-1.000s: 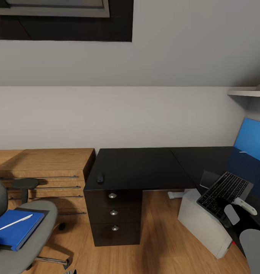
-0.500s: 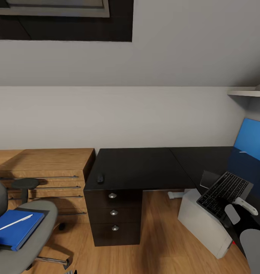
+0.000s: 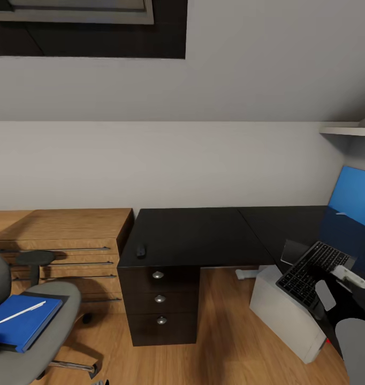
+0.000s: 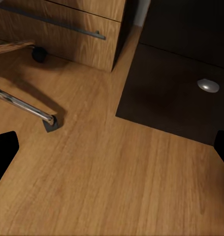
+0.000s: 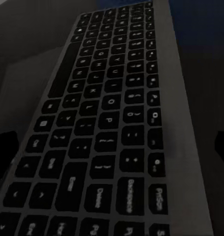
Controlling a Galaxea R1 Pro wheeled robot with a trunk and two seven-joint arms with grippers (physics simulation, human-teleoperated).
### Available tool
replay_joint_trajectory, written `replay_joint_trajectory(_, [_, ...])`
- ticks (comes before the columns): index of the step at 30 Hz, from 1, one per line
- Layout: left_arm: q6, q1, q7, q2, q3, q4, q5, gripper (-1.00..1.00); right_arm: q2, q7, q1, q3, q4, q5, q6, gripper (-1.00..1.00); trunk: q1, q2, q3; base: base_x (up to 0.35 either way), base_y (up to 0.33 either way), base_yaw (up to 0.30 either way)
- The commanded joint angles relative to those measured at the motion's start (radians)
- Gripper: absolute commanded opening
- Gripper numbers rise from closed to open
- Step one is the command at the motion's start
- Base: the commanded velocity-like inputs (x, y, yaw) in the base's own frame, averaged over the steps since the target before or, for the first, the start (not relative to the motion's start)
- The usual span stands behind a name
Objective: In the bedroom, organize the workspace by keeping the computer under the desk, ensuring the monitor is on the desk, placing the keyboard on the desk next to the monitor, placing the mouse on the desk next to the keyboard, moving the folder from the swivel chair onto the desk next to the mouse, stacking the notebook on top of the folder with the pen on top of the notebook, and positioning the swivel chair next to the desk.
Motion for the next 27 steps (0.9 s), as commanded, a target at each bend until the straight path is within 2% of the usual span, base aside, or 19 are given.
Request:
replay_joint_trajectory(1, [-0.004, -0.001, 0.006, 0.001, -0.008, 0.0, 0.006, 1.0, 0.011, -0.003, 0.001, 0.0, -0.013, 0.033, -0.023, 1.0, 0.0, -0.001, -0.001, 0.0, 0.0, 0.0])
replay_joint_trajectory(3, [-0.004, -0.001, 0.006, 0.001, -0.008, 0.0, 0.006, 1.0, 0.045, -0.003, 0.009, 0.0, -0.046, 0.115, -0.082, 1.0, 0.0, -0.001, -0.001, 0.0, 0.0, 0.0])
replay_joint_trajectory(4, [-0.004, -0.001, 0.006, 0.001, -0.008, 0.0, 0.006, 1.0, 0.076, -0.004, 0.02, 0.0, -0.077, 0.17, -0.111, 1.0, 0.0, -0.001, -0.001, 0.0, 0.0, 0.0])
replay_joint_trajectory(5, [-0.004, -0.001, 0.006, 0.001, -0.008, 0.0, 0.006, 1.0, 0.087, -0.004, 0.025, 0.0, -0.088, 0.186, -0.117, 1.0, 0.0, -0.001, -0.001, 0.0, 0.0, 0.0])
replay_joint_trajectory(7, [-0.004, -0.001, 0.006, 0.001, -0.008, 0.0, 0.006, 1.0, 0.126, -0.005, 0.051, 0.0, -0.139, 0.229, -0.132, 1.0, 0.0, -0.001, -0.001, 0.0, 0.0, 0.0])
replay_joint_trajectory(12, [-0.004, -0.001, 0.006, 0.001, -0.009, 0.002, 0.006, 1.0, 0.186, -0.005, 0.109, 0.0, -0.248, 0.257, -0.123, 1.0, 0.0, -0.001, -0.001, 0.0, 0.0, 0.0])
replay_joint_trajectory(14, [-0.004, -0.001, 0.006, 0.001, -0.009, 0.012, 0.005, 1.0, 0.226, -0.005, 0.141, 0.0, -0.317, 0.265, -0.088, 1.0, 0.0, -0.001, -0.001, 0.0, 0.0, 0.0])
replay_joint_trajectory(16, [-0.004, -0.001, 0.006, 0.001, -0.009, 0.017, 0.005, 1.0, 0.248, -0.005, 0.154, 0.0, -0.35, 0.272, -0.063, 1.0, 0.0, -0.001, -0.001, 0.0, 0.0, 0.0])
replay_joint_trajectory(17, [-0.004, -0.001, 0.006, 0.0, -0.009, 0.023, 0.005, 1.0, 0.291, -0.005, 0.172, 0.0, -0.409, 0.295, -0.003, 1.0, 0.0, -0.001, -0.001, 0.0, 0.0, 0.0])
replay_joint_trajectory(18, [-0.004, -0.001, 0.006, 0.0, -0.009, 0.025, 0.005, 1.0, 0.309, -0.005, 0.179, 0.0, -0.432, 0.308, 0.025, 1.0, 0.0, -0.001, -0.001, 0.0, 0.0, 0.0])
replay_joint_trajectory(22, [-0.004, -0.001, 0.006, 0.0, -0.01, 0.027, 0.005, 1.0, 0.351, -0.004, 0.204, 0.0, -0.48, 0.329, 0.068, 1.0, 0.0, -0.001, -0.001, 0.0, 0.0, 0.0])
replay_joint_trajectory(23, [-0.004, -0.001, 0.005, 0.001, -0.01, 0.027, 0.004, 1.0, 0.379, -0.004, 0.248, 0.011, -0.539, 0.339, 0.083, 1.0, 0.0, -0.001, -0.001, 0.0, 0.0, 0.0])
replay_joint_trajectory(26, [-0.004, -0.001, 0.005, 0.001, -0.01, 0.027, 0.004, 1.0, 0.388, -0.004, 0.269, 0.038, -0.564, 0.341, 0.085, 1.0, 0.0, -0.001, -0.001, 0.0, 0.0, 0.0])
replay_joint_trajectory(27, [-0.004, -0.001, 0.005, 0.002, -0.009, 0.027, 0.004, 1.0, 0.394, -0.005, 0.32, 0.118, -0.606, 0.341, 0.087, 1.0, 0.0, -0.001, -0.001, 0.0, 0.0, 0.0])
